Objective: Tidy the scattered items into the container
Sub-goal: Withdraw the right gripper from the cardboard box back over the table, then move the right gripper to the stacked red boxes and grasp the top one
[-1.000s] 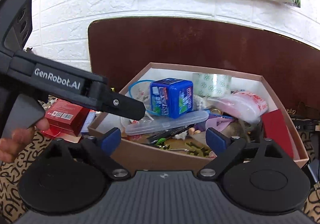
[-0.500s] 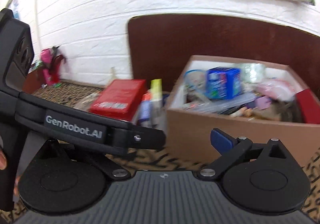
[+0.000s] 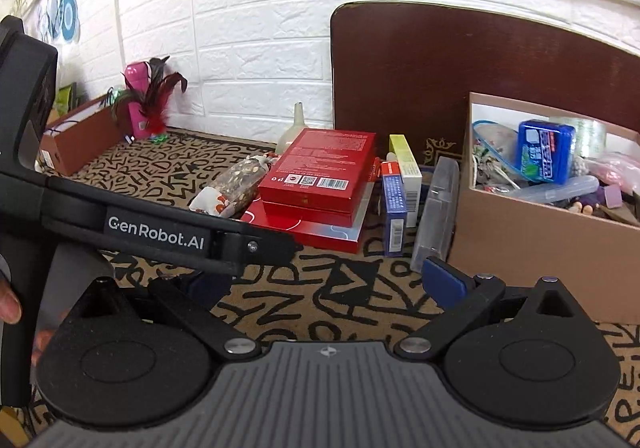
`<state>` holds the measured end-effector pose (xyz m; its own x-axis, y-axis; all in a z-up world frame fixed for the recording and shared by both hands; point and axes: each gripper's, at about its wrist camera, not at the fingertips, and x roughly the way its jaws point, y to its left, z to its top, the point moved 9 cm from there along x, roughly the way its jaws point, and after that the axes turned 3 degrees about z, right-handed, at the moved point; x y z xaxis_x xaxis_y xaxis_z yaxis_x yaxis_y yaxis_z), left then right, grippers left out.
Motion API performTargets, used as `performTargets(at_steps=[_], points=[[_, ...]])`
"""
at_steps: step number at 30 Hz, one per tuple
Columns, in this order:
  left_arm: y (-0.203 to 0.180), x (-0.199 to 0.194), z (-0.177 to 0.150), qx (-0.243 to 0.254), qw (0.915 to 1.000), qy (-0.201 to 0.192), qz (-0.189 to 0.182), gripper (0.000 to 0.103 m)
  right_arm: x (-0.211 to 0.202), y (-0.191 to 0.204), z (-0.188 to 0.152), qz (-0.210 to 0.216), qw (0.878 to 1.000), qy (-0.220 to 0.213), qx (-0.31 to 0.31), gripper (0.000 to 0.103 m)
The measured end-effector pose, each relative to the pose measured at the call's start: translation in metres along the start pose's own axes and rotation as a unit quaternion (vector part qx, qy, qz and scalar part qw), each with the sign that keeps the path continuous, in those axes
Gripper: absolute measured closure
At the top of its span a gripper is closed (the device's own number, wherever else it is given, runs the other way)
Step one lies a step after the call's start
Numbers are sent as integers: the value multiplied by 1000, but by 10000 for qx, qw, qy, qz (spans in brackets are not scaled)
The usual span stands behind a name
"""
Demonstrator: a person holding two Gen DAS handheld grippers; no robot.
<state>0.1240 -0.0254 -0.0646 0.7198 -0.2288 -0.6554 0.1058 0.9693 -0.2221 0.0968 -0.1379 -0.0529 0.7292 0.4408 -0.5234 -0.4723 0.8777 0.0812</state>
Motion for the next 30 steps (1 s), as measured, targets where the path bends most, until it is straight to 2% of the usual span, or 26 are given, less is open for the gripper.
performTargets(at_steps=[5, 14, 20, 25, 30], points=[[18, 11, 5, 15, 9999, 39, 115, 0, 15, 2, 0, -116, 9999, 99, 17, 2], [39, 35, 15, 9, 9998, 173, 100, 0, 52, 2, 3, -179, 9993, 275, -194, 3], [48, 48, 37, -47, 9994, 213, -280, 0, 79, 3, 8, 64, 9985, 402, -375, 14], [54, 65, 57, 48, 9992, 244, -317, 4, 101, -2, 19, 279, 9983, 347, -383, 20], [56, 88, 69, 89, 9984, 358, -417, 6, 124, -14, 27, 455, 9980, 351, -281, 22]])
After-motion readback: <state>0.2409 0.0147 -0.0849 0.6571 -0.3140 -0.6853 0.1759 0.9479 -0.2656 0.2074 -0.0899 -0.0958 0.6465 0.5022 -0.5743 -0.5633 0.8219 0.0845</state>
